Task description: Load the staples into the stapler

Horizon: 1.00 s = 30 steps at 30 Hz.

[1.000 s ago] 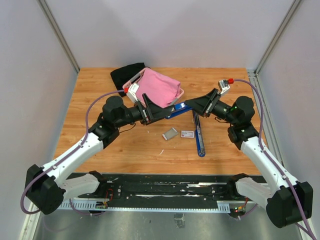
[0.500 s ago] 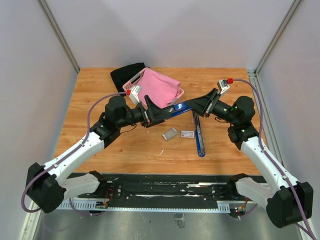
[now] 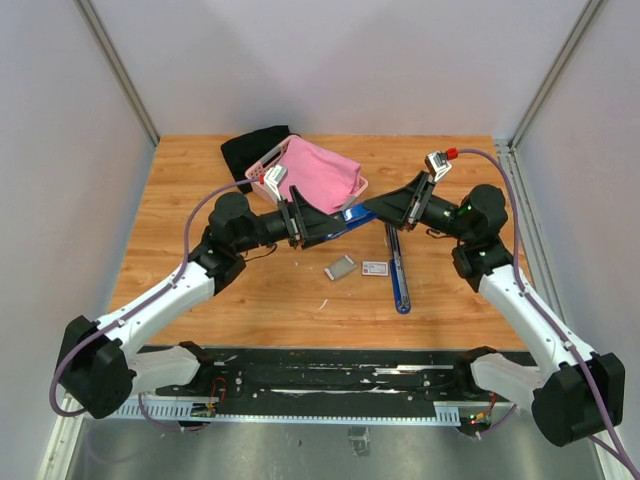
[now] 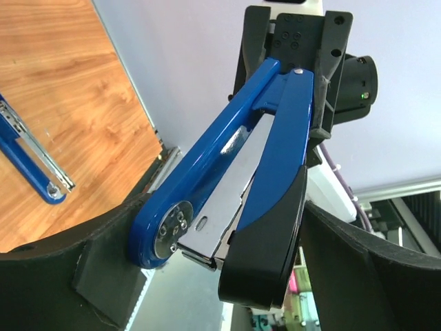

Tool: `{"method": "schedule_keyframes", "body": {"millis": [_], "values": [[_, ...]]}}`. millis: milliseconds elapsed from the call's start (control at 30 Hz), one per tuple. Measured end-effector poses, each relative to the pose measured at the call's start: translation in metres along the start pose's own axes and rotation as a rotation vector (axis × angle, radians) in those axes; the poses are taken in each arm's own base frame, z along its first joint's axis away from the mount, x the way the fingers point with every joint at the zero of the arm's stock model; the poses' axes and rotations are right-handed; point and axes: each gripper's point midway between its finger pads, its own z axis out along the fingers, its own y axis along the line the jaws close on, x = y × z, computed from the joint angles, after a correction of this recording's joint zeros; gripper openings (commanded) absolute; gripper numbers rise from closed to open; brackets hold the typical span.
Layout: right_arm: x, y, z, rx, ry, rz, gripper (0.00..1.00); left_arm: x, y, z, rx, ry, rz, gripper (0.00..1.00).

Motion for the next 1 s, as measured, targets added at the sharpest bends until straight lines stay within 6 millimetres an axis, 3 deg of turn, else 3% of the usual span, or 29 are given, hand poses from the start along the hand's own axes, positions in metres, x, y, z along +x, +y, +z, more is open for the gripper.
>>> {"method": "schedule_keyframes", "body": {"millis": [67,167,233,500,533,567,600,633,700,767,1000], "values": [[0.0,-0.001,0.0,0.0,0.004,0.004,0.0,0.001,-0.002,0.0,0.012,0.008,0.0,0.59],[-0.003,0.0,0.001,-0.001,-0.014,-0.002,0.0,0.003,-0.004,-0.001,0.023,0.026,0.0,0.18],[-0.008,-0.001,0.002,0.001,-0.036,-0.004,0.0,0.004,-0.013,-0.003,0.055,0.036,0.01,0.01],[-0.01,-0.001,0.004,-0.007,-0.038,-0.011,0.0,0.003,-0.014,-0.003,0.063,0.041,0.007,0.0],[-0.01,-0.001,0.004,-0.006,-0.038,-0.01,0.0,0.004,-0.014,-0.003,0.061,0.042,0.006,0.03],[-0.011,-0.001,0.004,-0.005,-0.038,-0.009,0.0,0.004,-0.013,-0.003,0.06,0.043,0.005,0.18],[-0.011,-0.002,0.004,-0.005,-0.04,-0.009,0.0,0.004,-0.012,-0.003,0.059,0.045,0.004,0.48],[-0.011,-0.002,0.004,-0.003,-0.04,-0.009,0.0,0.004,-0.011,-0.002,0.059,0.049,0.004,0.7],[-0.011,-0.004,0.005,0.004,-0.04,-0.007,0.0,0.005,-0.009,-0.002,0.055,0.053,0.013,0.89],[-0.008,-0.008,0.005,0.019,-0.028,0.008,0.0,0.005,-0.005,0.001,0.039,0.062,0.041,0.96],[0.006,-0.033,0.006,0.107,0.021,0.073,0.0,-0.006,0.011,-0.002,-0.076,0.042,0.212,0.98]]}}
